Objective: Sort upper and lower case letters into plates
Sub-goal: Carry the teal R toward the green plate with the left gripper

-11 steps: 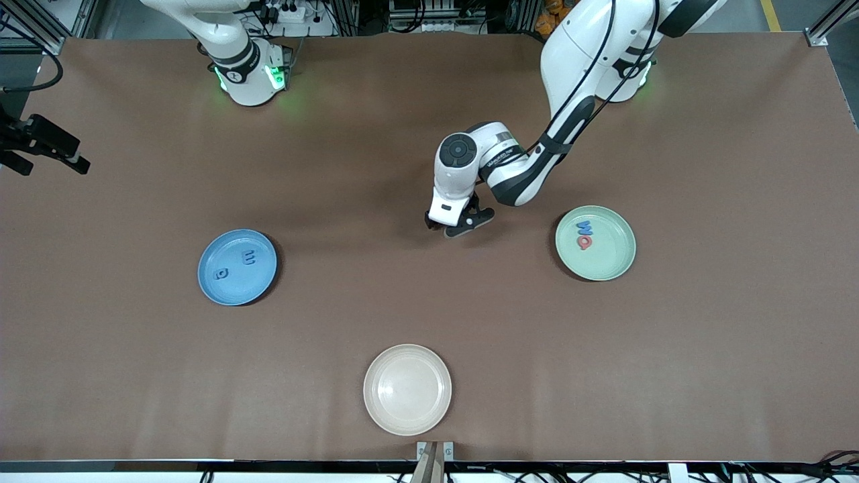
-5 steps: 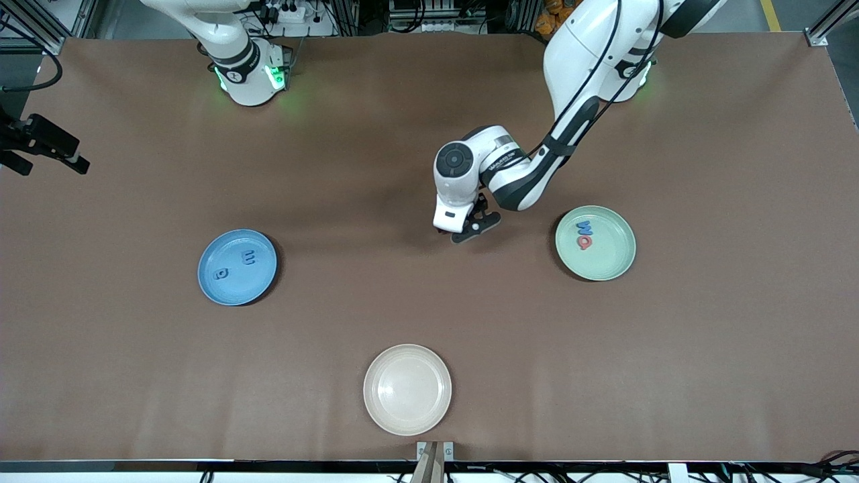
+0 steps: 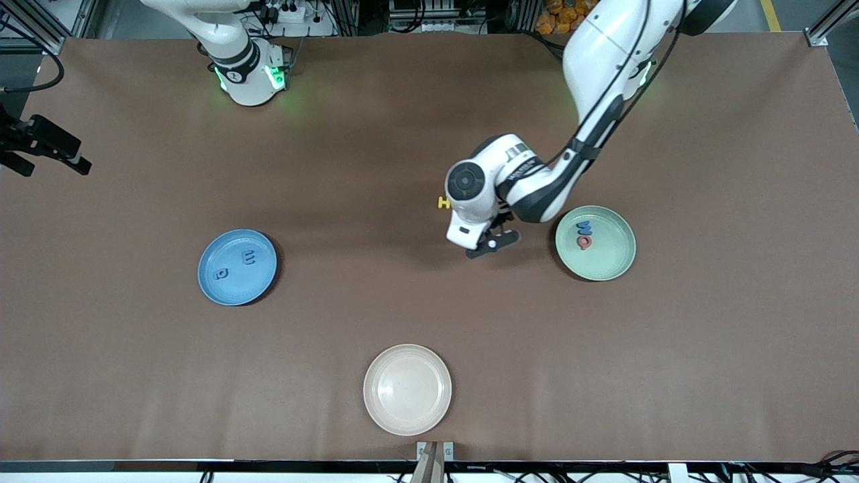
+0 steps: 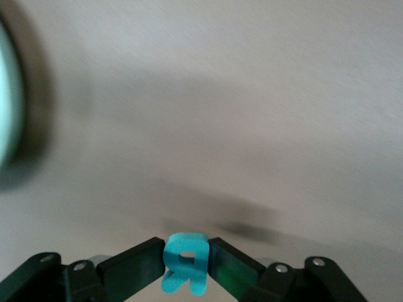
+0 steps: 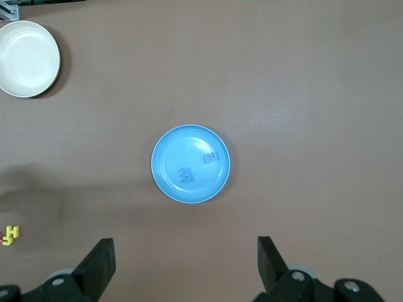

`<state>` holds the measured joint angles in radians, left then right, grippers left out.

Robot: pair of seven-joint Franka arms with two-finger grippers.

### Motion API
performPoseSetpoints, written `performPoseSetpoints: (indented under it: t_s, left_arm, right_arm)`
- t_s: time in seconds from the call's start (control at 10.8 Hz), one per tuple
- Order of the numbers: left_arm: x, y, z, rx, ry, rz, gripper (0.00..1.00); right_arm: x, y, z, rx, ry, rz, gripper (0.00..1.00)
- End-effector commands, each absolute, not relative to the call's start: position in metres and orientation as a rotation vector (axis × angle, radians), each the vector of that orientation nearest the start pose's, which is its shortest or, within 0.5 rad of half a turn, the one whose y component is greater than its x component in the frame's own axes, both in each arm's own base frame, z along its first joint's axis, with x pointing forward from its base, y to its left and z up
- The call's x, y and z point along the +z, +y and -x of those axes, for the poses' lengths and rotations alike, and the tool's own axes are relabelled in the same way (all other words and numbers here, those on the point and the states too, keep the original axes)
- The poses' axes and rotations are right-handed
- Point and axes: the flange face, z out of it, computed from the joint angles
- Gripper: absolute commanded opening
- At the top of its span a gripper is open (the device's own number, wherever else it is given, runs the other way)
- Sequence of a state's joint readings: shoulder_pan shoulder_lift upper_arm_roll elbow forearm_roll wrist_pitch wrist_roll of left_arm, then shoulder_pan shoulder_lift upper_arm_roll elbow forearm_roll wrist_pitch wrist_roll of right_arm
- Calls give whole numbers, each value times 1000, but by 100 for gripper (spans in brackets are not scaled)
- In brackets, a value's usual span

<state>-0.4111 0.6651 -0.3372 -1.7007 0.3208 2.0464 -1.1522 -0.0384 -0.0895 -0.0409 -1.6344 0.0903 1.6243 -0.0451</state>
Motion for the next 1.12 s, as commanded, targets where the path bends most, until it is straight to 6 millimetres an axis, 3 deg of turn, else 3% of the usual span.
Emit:
performPoseSetpoints:
  t_s: [0.0,0.19,0.37,0.56,0.65,0.84,0.93,1.02]
  left_arm:
    - [230,-358,-514,215,-175,2838,0]
    - [236,-302,-525,255,-51,2819,0]
    - [224,-247,-533,229,59,2775,0]
    - [204,-198,-528,182,96,2870,0]
    - [197,-181,-527,170,101,2897,0]
    - [193,-172,-526,158,113,2918,1]
    - [194,-172,-526,156,113,2918,6]
    - [194,-171,-527,154,108,2918,53]
  right_arm:
    - [658,-29,-533,-143,55,3019,100]
    - [660,-27,-534,-149,47,3019,100]
    - [661,-22,-534,-155,38,3019,100]
    - [662,-10,-535,-152,93,3014,100]
    - [660,1,-537,-145,108,3013,100]
    - [658,11,-538,-139,92,3016,100]
    - [654,14,-539,-127,84,3017,100]
    - [653,14,-539,-122,83,3018,100]
